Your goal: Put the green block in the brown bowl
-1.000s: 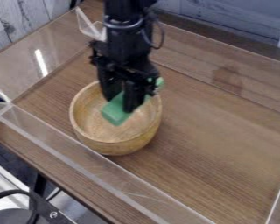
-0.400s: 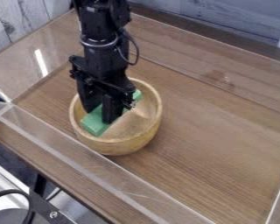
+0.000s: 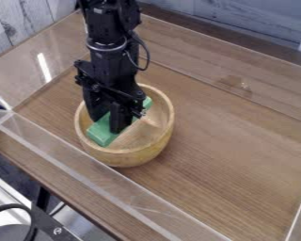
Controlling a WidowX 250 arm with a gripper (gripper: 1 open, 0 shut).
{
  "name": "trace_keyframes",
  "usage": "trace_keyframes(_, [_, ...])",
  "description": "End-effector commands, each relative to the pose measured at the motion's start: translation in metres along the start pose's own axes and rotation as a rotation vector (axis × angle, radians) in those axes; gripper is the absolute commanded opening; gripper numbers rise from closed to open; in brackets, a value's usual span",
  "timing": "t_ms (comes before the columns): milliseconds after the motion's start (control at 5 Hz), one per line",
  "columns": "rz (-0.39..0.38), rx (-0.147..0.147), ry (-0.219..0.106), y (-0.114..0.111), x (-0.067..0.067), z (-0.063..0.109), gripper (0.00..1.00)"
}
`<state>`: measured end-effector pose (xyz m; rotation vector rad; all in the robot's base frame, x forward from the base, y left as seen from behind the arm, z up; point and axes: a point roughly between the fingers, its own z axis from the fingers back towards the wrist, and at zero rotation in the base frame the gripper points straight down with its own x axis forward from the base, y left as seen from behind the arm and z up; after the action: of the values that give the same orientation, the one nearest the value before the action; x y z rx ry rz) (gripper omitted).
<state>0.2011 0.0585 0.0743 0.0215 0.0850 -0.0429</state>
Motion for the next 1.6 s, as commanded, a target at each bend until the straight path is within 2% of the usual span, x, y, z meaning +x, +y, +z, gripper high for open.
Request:
trace_keyframes(0, [0.004, 0.007, -0.025, 0.0023, 0.0050, 0.0069, 0.00])
trace_keyframes(1400, [0.013, -0.012, -0.006, 0.0002, 0.0068, 0.0098, 0.00])
